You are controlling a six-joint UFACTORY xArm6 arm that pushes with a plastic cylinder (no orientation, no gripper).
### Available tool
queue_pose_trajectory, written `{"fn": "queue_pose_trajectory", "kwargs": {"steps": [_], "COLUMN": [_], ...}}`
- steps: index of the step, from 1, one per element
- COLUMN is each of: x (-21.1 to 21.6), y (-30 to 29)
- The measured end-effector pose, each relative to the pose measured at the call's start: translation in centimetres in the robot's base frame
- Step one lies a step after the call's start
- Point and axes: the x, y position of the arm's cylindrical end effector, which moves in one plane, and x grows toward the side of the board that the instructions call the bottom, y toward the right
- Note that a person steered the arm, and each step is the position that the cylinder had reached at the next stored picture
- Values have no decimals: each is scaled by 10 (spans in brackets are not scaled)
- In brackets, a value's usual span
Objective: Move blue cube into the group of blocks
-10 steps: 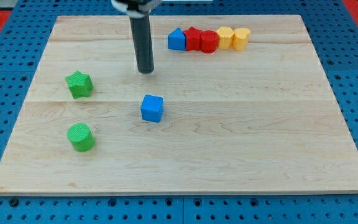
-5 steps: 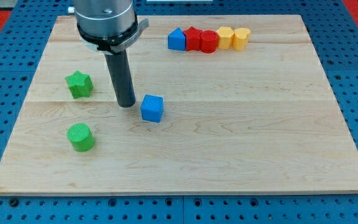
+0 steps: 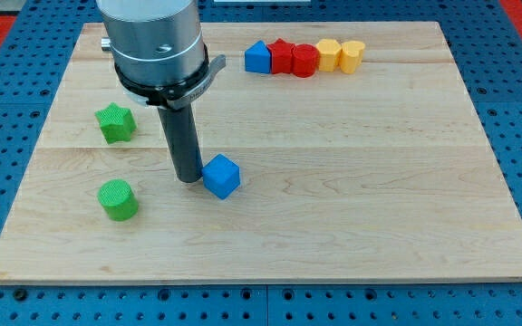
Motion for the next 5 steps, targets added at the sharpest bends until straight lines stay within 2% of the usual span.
{"fn": "queue_pose_trajectory", "kwargs": {"steps": [1,2,4,5], "x": [18,19,-22,-9], "y": [1,6,6,4]}}
